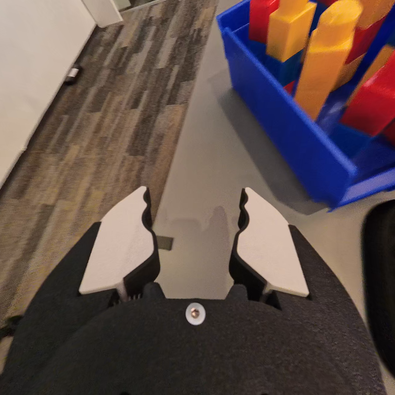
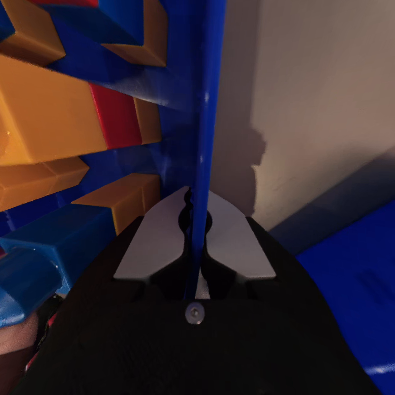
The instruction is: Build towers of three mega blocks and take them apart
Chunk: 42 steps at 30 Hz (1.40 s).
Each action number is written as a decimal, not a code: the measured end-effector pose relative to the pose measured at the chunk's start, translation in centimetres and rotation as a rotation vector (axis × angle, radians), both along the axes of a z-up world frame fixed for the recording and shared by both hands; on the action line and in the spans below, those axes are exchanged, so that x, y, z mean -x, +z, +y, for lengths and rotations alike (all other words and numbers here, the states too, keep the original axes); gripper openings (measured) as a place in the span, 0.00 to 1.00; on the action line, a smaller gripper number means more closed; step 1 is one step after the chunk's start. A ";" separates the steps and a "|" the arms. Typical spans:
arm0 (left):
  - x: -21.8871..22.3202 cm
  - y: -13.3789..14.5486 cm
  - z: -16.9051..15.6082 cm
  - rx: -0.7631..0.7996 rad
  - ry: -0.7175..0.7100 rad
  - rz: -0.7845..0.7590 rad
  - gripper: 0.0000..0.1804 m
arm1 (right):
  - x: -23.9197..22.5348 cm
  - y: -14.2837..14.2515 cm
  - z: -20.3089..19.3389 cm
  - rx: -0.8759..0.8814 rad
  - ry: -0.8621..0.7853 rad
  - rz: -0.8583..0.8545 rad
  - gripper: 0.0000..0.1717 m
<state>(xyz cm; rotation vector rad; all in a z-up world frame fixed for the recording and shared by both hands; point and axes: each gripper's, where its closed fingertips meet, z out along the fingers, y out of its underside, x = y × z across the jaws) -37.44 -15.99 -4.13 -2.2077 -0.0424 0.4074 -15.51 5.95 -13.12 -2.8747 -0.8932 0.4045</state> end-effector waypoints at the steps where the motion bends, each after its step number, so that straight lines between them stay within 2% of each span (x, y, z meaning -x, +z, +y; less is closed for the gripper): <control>1: -0.7 -0.3 0.6 -0.010 -0.016 -0.045 0.45 | 0.1 -0.1 0.0 -0.003 -0.014 0.007 0.03; 6: -4.6 -1.2 2.9 -0.062 -0.101 -0.252 0.46 | -0.1 0.6 0.7 -0.083 0.046 -0.037 0.06; 8: -6.1 -1.7 3.5 -0.076 -0.126 -0.317 0.47 | -0.2 2.2 1.7 -0.175 0.040 0.001 0.17; 10: -6.8 -2.0 3.9 -0.100 -0.114 -0.327 0.38 | -1.2 4.6 2.9 -0.304 0.025 -0.003 0.34; 13: -6.9 -2.0 4.0 -0.124 -0.080 -0.301 0.36 | -3.4 9.2 3.3 -0.483 0.044 0.023 0.39; 16: -6.8 -1.2 3.3 -0.159 -0.081 -0.364 0.43 | -8.8 12.6 2.7 -0.611 0.026 0.009 0.42; 19: -8.1 0.6 3.1 -0.257 -0.149 -0.499 0.43 | -17.3 13.5 2.1 -0.653 -0.087 -0.035 0.42; 21: -9.3 0.8 3.6 -0.265 -0.191 -0.539 0.44 | -23.8 12.5 1.7 -0.626 -0.222 -0.106 0.45; 23: -9.7 -0.7 4.4 -0.186 -0.173 -0.490 0.45 | -28.3 10.3 0.5 -0.521 -0.337 -0.110 0.47; 26: -10.6 -3.7 5.9 -0.046 -0.149 -0.437 0.46 | -31.1 6.5 -1.4 -0.375 -0.410 -0.068 0.48; 29: -10.3 -6.4 6.8 0.083 -0.099 -0.344 0.40 | -32.1 3.2 -3.0 -0.250 -0.400 -0.098 0.48; 31: -10.1 -6.5 7.3 0.091 -0.102 -0.308 0.34 | -32.8 1.5 -3.4 -0.202 -0.368 -0.158 0.41; 32: -9.7 -6.5 7.5 0.101 -0.093 -0.277 0.30 | -33.3 0.7 -3.5 -0.180 -0.361 -0.190 0.34; 33: -9.2 -6.4 7.8 0.107 -0.087 -0.251 0.31 | -33.3 0.0 -3.8 -0.136 -0.346 -0.190 0.30; 34: -8.9 -6.4 8.1 0.115 -0.092 -0.246 0.32 | -32.9 -0.7 -4.3 -0.070 -0.331 -0.154 0.22; 35: -8.7 -6.5 8.3 0.133 -0.107 -0.254 0.31 | -32.5 -1.1 -4.8 -0.001 -0.324 -0.108 0.08; 37: -9.2 -6.5 9.2 0.167 -0.199 -0.309 0.24 | -32.9 -1.2 -4.7 0.052 -0.355 -0.064 0.05; 39: -8.6 -6.5 10.2 0.192 -0.252 -0.285 0.18 | -34.1 -1.2 -4.6 0.051 -0.318 -0.090 0.05; 42: -8.2 -6.5 11.3 0.230 -0.345 -0.236 0.16 | -36.3 -1.2 -4.5 0.063 -0.303 -0.089 0.04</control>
